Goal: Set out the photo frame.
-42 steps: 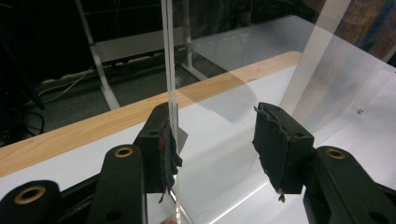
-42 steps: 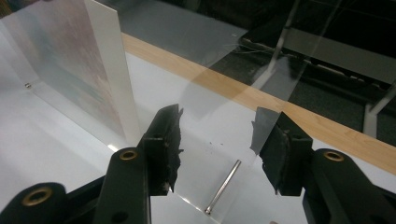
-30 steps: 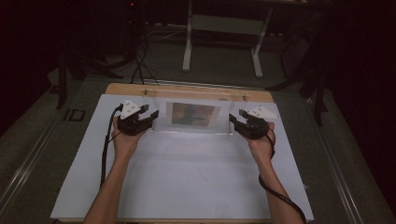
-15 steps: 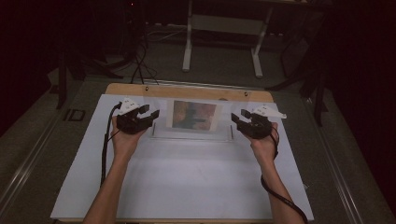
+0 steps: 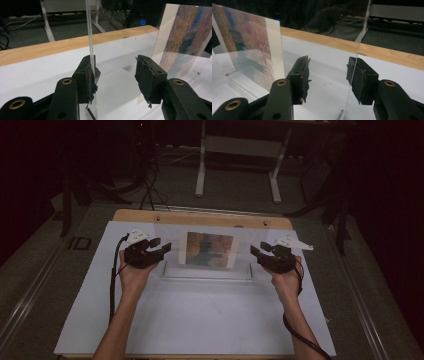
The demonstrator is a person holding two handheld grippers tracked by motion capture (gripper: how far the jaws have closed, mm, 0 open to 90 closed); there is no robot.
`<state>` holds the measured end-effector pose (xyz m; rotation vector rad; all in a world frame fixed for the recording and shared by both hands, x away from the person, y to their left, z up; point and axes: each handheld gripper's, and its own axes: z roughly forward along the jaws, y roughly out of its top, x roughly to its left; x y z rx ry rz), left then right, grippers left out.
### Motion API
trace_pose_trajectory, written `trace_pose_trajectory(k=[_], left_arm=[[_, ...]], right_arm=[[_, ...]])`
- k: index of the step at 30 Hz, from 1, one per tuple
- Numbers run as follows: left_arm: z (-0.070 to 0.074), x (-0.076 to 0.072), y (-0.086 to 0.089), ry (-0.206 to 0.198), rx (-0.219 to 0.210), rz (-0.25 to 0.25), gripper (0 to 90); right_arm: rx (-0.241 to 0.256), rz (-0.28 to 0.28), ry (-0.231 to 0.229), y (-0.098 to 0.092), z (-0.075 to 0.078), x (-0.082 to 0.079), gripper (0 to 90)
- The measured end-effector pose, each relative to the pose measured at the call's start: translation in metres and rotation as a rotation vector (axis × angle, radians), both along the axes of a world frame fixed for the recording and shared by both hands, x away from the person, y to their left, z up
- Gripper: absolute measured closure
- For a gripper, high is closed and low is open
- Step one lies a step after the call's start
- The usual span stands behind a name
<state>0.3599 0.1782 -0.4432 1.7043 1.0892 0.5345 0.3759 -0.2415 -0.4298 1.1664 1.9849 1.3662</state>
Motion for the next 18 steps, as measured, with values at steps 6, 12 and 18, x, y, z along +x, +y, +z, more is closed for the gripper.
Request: trace_pose_trajectory(k=[6, 12, 18], left_arm=[[-0.005, 0.0, -0.002, -0.001, -0.007, 0.004, 50.9], [-0.007, -0.003, -0.002, 0.002, -0.009, 0.005, 50.8], [-0.011, -0.006, -0.001, -0.005, -0.025, 0.002, 51.0]], right_arm=[[0.018, 0.0, 0.022, -0.003, -0.008, 0.001, 52.2], [0.029, 0.005, 0.025, -0.006, -0.012, -0.001, 52.3], [0.039, 0.012, 0.016, -0.006, -0.014, -0.003, 52.8]])
